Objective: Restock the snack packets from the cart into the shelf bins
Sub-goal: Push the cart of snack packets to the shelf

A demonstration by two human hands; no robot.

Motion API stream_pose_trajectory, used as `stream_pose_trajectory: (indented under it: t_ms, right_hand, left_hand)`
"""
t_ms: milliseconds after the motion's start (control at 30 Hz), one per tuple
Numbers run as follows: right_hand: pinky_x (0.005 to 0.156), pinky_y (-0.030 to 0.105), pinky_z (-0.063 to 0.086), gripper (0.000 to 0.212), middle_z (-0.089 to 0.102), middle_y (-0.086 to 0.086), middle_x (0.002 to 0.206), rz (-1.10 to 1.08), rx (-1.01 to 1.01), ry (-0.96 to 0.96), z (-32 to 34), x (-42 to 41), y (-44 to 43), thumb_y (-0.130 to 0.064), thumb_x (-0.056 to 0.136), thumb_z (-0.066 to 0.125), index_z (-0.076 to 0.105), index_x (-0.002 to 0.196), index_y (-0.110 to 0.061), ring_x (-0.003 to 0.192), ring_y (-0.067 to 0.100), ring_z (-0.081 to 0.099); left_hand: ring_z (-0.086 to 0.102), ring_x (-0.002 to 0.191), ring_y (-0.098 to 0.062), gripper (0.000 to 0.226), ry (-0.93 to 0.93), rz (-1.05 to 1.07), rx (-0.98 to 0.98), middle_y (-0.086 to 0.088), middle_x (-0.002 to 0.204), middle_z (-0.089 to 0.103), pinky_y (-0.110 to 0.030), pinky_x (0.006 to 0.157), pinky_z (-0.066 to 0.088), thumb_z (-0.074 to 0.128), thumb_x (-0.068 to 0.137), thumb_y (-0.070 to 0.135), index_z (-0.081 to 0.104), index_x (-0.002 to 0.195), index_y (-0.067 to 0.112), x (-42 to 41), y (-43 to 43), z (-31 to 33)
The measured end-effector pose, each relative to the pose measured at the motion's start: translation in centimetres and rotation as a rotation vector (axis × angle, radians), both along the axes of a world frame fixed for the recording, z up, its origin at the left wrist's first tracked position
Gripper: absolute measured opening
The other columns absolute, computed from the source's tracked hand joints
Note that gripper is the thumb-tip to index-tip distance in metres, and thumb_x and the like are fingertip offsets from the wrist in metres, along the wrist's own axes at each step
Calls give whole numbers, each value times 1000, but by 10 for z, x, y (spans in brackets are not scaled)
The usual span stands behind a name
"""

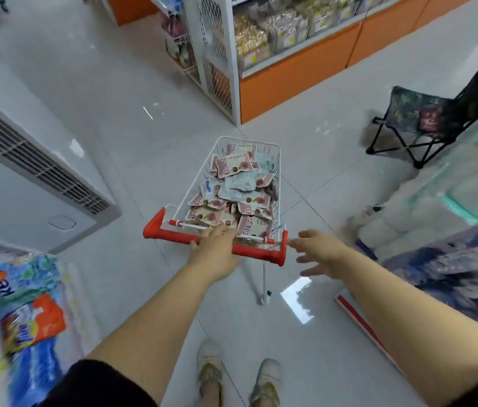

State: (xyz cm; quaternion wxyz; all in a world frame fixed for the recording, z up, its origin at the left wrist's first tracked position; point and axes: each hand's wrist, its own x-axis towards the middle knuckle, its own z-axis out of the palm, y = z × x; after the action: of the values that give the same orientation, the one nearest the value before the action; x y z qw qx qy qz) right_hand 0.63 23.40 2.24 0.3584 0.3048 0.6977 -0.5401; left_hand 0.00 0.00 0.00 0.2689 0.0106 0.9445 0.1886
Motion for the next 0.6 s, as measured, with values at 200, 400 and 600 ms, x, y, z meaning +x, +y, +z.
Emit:
stream_pose_trajectory:
  t_ms: [200,400,600]
  right_hand:
    - [84,54,59,30,56,22,129,-28,-67,-160,-40,-22,-17,-18,97,62,54,122,-2,105,34,64]
    - [79,45,58,17,59,26,118,-69,-131,-229,-56,-46,-10,-9,99,56,53,112,0,89,35,64]
    - [78,47,61,20,62,27,113,-123,-42,-268,-47,-100,8,-9,97,58,57,111,5,91,42,70]
  left_hand:
    - [41,138,-26,49,-39,-394,-245,6,147,47,-59,115,24,56,100,36,41,147,40,-10,12,-37]
    - [62,111,-21,25,-39,-492,-148,7,118,66,-38,86,51,52,101,36,59,125,39,-42,0,-62]
    - [61,111,-19,28,-33,-473,-59,9,120,65,-38,86,51,50,103,39,58,130,36,-82,14,-59]
